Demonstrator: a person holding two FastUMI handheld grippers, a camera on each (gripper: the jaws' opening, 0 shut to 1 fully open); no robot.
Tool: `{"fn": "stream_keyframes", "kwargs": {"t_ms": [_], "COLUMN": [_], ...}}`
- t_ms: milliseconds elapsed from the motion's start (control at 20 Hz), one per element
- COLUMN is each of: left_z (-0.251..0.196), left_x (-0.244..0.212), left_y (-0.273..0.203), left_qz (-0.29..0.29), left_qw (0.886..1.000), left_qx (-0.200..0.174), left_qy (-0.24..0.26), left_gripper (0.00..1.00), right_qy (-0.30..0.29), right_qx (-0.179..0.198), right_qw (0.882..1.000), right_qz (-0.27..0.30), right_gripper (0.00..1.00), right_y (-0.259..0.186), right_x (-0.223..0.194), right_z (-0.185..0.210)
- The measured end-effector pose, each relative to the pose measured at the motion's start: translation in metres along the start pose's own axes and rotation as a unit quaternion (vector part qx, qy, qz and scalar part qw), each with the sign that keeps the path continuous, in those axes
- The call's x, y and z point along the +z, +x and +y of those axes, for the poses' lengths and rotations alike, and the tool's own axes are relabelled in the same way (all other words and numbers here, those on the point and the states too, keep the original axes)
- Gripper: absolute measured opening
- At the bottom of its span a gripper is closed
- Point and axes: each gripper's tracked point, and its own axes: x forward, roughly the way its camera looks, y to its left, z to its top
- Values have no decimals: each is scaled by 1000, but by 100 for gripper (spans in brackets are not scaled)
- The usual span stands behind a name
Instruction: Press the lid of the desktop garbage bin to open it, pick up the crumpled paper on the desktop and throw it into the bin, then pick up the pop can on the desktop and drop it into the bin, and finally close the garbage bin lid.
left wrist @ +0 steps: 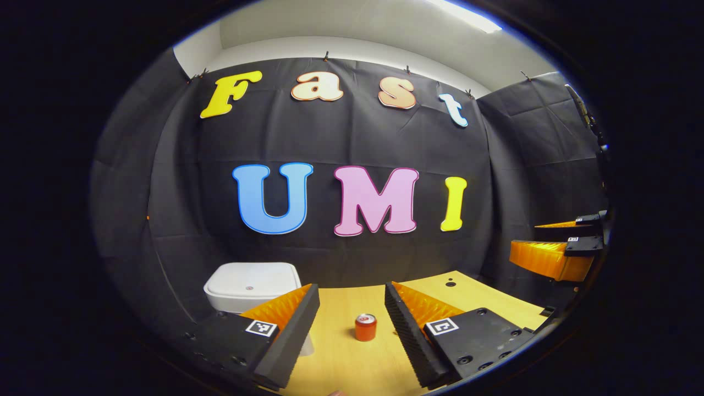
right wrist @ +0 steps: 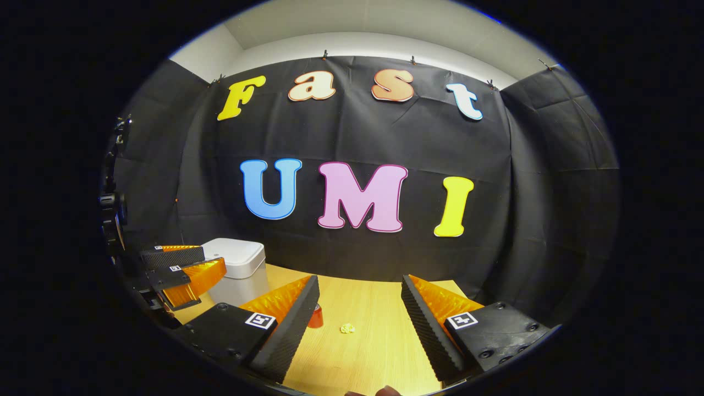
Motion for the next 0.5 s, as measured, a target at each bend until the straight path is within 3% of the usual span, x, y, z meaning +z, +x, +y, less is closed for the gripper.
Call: {"fn": "stream_keyframes", "kwargs": {"t_ms": [300,400,450,500], "left_z": [26,32,31,31], "left_x": [5,6,8,8], "left_y": [2,4,6,9], "left_qz": [8,11,12,13], "left_qw": [999,999,999,999], "left_qx": [26,35,32,28], "left_qy": [18,31,35,34], "left_gripper": [65,49,42,36], "right_qy": [-7,-10,-8,-6], "right_qx": [36,43,48,52], "right_qw": [999,999,999,999], "right_qz": [-8,-10,-8,-9], "right_gripper": [96,96,85,85], "right_y": [12,17,19,20], "right_x": [4,3,2,2], "right_z": [26,28,29,28]}}
